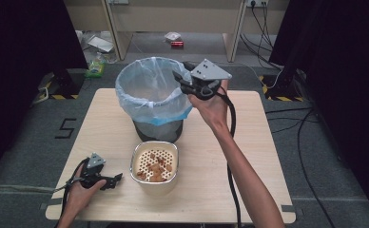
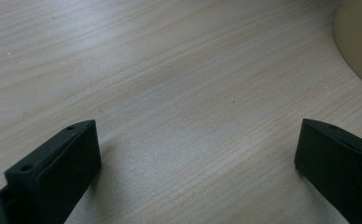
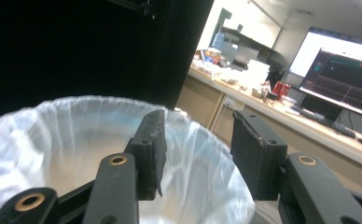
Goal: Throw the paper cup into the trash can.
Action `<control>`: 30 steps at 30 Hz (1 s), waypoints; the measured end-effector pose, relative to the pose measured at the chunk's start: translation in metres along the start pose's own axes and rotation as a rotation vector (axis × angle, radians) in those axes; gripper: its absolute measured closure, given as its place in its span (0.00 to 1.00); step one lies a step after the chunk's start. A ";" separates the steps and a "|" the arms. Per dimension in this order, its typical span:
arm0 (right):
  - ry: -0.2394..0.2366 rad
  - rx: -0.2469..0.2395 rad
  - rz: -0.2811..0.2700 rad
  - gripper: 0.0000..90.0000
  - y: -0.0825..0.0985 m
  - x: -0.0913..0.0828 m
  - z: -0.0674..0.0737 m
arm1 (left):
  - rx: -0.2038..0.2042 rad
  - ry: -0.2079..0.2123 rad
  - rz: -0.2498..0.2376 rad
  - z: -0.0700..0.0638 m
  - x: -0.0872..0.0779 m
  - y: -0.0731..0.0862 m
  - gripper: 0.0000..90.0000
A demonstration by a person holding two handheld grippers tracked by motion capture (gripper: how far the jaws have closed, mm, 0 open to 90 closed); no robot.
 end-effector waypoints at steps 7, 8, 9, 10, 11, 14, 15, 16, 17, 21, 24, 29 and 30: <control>0.018 0.062 0.052 0.48 0.026 -0.035 -0.002 | 0.001 -0.001 0.000 0.000 0.000 0.000 0.00; 0.024 0.064 0.063 0.47 0.031 -0.040 -0.003 | 0.003 -0.003 0.000 0.000 0.000 0.000 0.00; 0.032 0.066 0.072 0.47 0.036 -0.046 -0.004 | 0.004 -0.003 0.000 0.000 0.000 0.000 0.00; 0.040 0.068 0.083 0.46 0.040 -0.051 -0.005 | 0.002 -0.003 -0.001 0.000 0.000 0.000 0.00; 0.054 0.072 0.099 0.46 0.048 -0.059 -0.007 | 0.003 -0.002 0.000 0.000 0.000 0.000 0.00; 0.074 0.088 0.139 0.44 0.070 -0.076 -0.012 | 0.002 -0.002 0.000 0.000 0.000 0.000 0.00; 0.080 0.104 0.175 0.42 0.087 -0.086 -0.015 | 0.002 -0.002 0.000 0.000 0.000 0.000 0.00; 0.080 0.104 0.175 0.42 0.087 -0.086 -0.015 | 0.002 -0.003 -0.001 0.000 0.000 0.000 0.00; 0.081 0.111 0.185 0.42 0.093 -0.089 -0.015 | 0.003 -0.003 0.000 0.000 0.000 0.000 0.00; 0.084 0.125 0.255 0.40 0.127 -0.105 -0.014 | 0.003 -0.002 -0.001 0.000 0.000 0.000 0.00; 0.087 0.148 0.282 0.40 0.147 -0.112 -0.012 | 0.002 -0.002 -0.001 0.000 0.000 0.000 0.00; 0.079 0.180 0.336 0.40 0.183 -0.121 -0.004 | 0.002 -0.002 -0.001 0.000 0.000 0.000 0.00; 0.073 0.191 0.349 0.40 0.191 -0.122 0.000 | 0.002 -0.002 -0.001 0.000 0.000 0.000 0.00</control>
Point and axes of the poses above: each handheld gripper's, and its own axes: x roughly forward along the jaws, y roughly out of its underside, z roughly to its left, the point moved 9 cm from there along x, roughly forward along the jaws, and after that the axes turned 2 degrees about -x, right-handed, at the moved point
